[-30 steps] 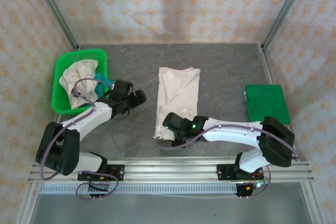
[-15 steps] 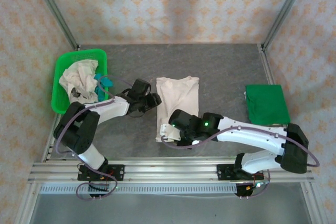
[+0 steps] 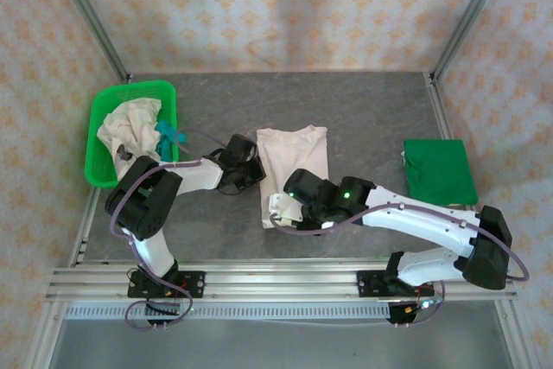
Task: Fold and stack the t-shirts
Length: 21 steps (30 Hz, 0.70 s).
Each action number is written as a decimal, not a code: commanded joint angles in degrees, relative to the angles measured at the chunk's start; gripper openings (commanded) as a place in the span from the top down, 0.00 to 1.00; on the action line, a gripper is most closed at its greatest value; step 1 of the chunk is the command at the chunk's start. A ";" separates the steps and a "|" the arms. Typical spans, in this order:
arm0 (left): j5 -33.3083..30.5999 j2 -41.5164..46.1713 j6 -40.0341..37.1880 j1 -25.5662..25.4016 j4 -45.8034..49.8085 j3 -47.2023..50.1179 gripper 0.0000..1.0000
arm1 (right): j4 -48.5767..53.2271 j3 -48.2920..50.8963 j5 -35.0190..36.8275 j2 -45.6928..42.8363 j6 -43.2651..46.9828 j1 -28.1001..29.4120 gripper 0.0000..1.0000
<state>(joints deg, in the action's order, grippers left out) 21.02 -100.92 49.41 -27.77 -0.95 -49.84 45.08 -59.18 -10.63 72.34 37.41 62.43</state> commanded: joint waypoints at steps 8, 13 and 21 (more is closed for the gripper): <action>-0.80 -3.83 -1.51 0.21 -0.54 0.44 1.00 | -6.05 -2.94 2.19 0.08 6.79 -6.28 1.00; 0.25 -4.28 -1.86 1.02 -1.49 1.59 1.00 | -8.15 -6.77 1.69 4.24 11.18 -11.33 1.00; 2.70 -4.97 -2.78 3.35 -3.27 3.13 1.00 | -10.71 -13.12 -0.49 12.71 15.87 -18.29 1.00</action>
<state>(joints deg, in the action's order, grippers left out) 24.64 -103.04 48.56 -25.58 -7.44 -48.90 36.97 -69.14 -10.48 82.81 50.09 45.87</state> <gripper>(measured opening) 0.038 0.050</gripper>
